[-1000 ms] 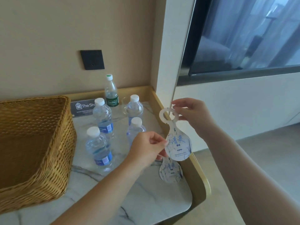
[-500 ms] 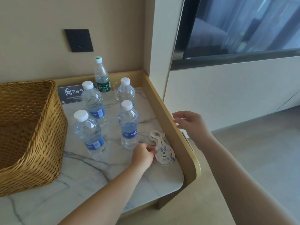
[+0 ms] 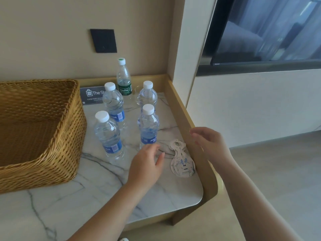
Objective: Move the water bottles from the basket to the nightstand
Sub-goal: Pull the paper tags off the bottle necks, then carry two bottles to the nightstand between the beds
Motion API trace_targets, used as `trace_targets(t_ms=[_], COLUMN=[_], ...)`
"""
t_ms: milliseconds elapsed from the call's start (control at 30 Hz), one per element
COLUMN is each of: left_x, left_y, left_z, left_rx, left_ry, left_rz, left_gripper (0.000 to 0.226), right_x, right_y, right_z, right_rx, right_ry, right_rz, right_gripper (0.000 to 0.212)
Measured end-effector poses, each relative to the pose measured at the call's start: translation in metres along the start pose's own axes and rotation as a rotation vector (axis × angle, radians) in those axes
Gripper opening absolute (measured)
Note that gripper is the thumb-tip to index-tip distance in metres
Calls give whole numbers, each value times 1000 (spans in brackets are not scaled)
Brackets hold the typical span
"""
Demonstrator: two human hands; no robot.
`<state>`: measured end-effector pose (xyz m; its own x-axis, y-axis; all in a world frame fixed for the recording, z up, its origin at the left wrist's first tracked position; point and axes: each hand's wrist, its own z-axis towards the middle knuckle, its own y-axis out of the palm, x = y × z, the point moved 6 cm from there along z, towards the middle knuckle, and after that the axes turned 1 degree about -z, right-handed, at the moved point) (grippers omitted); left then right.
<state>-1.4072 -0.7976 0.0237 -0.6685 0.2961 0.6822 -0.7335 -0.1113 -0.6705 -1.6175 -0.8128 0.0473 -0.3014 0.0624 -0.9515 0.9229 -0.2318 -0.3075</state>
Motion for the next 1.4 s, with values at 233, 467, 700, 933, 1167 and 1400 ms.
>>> trace_targets(t_ms=[233,467,700,933,1167,1400], left_x=[1,-23,-75,-101,-112,-115], left_y=[-90,-124,-103,-91,-89,-88], left_z=[-30,-23,21,29,33,23], left_rx=[370,561,391,397,264,198], left_ry=[12,6,-282,-244,-276,-231], left_rz=[123,181,-278,-286,-241,-247], left_gripper=[26,55,102,84,79,77], right_x=[-15,-37,-45,-42,-39,-42], right_y=[47,93,124,142,140,137], right_z=[-4,-1,13,15,12,-23], right_rx=[-82,-61,-51,-17,20,36], right_ry=[-106,-252,-232,-236,-202,-188], right_rz=[-42,-164,-191,-251,-318,-356], right_gripper=[19,52,95,87,76,72])
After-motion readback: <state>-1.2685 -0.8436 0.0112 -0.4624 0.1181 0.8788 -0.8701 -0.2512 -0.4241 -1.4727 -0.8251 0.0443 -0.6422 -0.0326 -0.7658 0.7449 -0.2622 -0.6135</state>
